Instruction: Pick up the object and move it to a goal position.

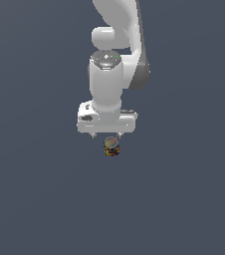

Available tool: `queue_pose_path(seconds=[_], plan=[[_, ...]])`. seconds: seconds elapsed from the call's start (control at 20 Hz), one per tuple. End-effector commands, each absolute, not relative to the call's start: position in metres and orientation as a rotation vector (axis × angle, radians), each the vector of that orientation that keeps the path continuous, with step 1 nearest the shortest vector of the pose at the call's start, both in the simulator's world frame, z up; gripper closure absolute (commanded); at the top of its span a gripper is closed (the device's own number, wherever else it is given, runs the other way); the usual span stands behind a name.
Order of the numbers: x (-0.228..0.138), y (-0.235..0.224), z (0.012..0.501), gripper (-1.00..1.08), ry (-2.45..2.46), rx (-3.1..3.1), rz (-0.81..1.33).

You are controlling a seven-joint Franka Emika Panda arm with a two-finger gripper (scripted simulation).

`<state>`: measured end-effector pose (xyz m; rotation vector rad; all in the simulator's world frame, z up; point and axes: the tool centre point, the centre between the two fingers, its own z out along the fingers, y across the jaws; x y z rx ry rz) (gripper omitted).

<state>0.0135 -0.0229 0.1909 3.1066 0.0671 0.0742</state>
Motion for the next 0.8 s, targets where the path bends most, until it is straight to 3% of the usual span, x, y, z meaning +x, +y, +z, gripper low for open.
queue_pose_path(seconds=[0.0,0.4,0.75], plan=[[0.014,-0.025,0.193,-0.92,0.079,3.099,0.079],[0.01,-0.023,0.182,-0.92,0.113,3.104,0.069],[-0.006,-0.014,0.143,-0.92,0.252,3.113,0.033]])
